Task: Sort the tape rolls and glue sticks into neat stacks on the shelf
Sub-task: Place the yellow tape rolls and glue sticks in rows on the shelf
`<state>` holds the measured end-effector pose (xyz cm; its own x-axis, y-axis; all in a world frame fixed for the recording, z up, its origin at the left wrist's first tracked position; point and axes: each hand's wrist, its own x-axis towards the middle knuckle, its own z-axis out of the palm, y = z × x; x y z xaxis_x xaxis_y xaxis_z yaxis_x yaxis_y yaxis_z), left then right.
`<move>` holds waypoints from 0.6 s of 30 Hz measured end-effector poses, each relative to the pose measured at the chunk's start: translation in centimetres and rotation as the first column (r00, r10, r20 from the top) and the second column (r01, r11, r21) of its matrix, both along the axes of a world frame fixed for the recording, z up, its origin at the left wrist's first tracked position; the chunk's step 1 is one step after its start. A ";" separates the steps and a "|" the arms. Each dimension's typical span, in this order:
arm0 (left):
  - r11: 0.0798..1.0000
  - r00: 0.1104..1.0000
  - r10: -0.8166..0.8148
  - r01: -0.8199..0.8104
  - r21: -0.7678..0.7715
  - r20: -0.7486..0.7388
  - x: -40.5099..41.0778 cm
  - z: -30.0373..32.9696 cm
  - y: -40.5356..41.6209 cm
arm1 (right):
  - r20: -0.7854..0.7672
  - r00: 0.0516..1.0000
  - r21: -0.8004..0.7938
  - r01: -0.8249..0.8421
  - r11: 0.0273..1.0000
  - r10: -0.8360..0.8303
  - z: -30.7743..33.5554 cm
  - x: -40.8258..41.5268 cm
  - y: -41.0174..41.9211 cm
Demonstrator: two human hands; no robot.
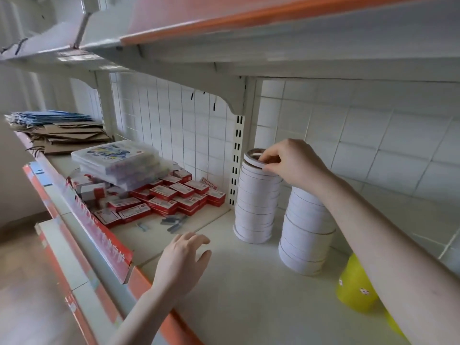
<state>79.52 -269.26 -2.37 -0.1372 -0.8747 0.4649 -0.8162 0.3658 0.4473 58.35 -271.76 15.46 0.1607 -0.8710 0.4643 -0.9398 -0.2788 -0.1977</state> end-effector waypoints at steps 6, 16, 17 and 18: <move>1.000 0.999 -0.015 0.014 -0.011 -0.050 0.3 -0.5 -0.3 | -0.004 1.000 0.042 -0.005 0.999 0.005 0.1 0.4 -0.6; 0.999 0.996 -0.036 0.038 0.026 -0.082 0.7 -0.7 -0.1 | -0.009 1.000 0.072 -0.011 0.997 0.011 0.5 0.5 -0.5; 0.999 0.996 -0.038 0.040 0.024 -0.086 0.7 -0.7 -0.1 | -0.017 1.000 0.057 -0.008 0.998 0.009 0.4 0.5 -0.4; 0.999 0.995 -0.038 0.040 0.018 -0.091 0.7 -0.7 -0.2 | -0.022 1.000 0.035 -0.008 0.999 0.009 0.3 0.5 -0.3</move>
